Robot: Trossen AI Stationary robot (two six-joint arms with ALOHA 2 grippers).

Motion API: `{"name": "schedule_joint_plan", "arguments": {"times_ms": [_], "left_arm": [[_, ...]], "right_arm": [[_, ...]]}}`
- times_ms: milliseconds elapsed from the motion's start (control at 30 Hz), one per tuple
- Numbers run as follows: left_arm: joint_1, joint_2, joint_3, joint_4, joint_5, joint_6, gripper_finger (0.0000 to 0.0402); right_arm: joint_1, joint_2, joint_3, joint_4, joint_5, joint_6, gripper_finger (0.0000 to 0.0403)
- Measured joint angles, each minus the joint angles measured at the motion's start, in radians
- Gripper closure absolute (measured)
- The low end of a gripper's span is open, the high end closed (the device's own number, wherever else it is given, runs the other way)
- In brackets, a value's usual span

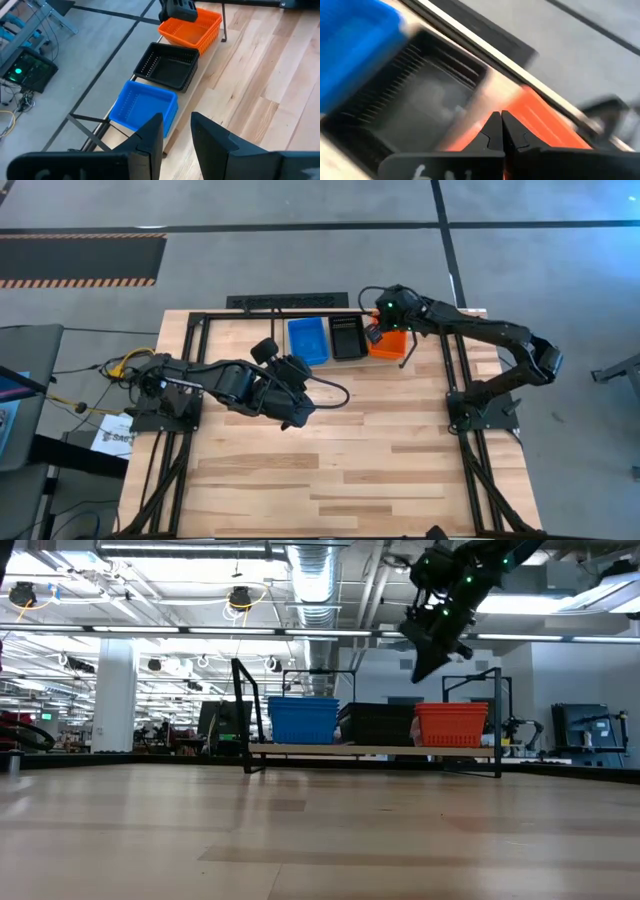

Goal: Stack baskets on shelf by color
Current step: Adjust the bins on the shelf

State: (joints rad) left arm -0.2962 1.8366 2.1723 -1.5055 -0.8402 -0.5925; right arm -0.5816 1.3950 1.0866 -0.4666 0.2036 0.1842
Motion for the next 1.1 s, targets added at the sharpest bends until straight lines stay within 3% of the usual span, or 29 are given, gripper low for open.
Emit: {"name": "schedule_joint_plan", "arguments": {"times_ms": [133, 300, 533, 600, 867, 1100], "left_arm": [[0.0, 0.0, 0.0, 0.001, -0.003, 0.002, 0.0313], [0.0, 0.0, 0.0, 0.001, -0.01, 0.002, 0.0313], [0.002, 0.0, 0.0, 0.001, -0.013, 0.007, 0.0313], [0.002, 0.0, 0.0, 0.001, -0.013, 0.007, 0.0313], [0.002, 0.0, 0.0, 0.001, -0.01, 0.007, 0.0313], [0.002, 0.0, 0.0, 0.001, -0.004, 0.007, 0.0313]], "right_arm": [[0.006, 0.002, 0.012, -0.111, 0.081, 0.034, 0.0402], [0.03, 0.001, 0.122, -0.286, 0.083, 0.052, 0.0402], [0.024, 0.116, 0.345, -0.484, -0.127, 0.073, 0.0402], [0.024, 0.185, 0.394, -0.548, -0.137, 0.054, 0.0402], [0.022, 0.443, 0.578, -0.723, -0.017, -0.057, 0.0403], [0.015, 0.532, 0.674, -0.764, 0.04, -0.119, 0.0403]]}}
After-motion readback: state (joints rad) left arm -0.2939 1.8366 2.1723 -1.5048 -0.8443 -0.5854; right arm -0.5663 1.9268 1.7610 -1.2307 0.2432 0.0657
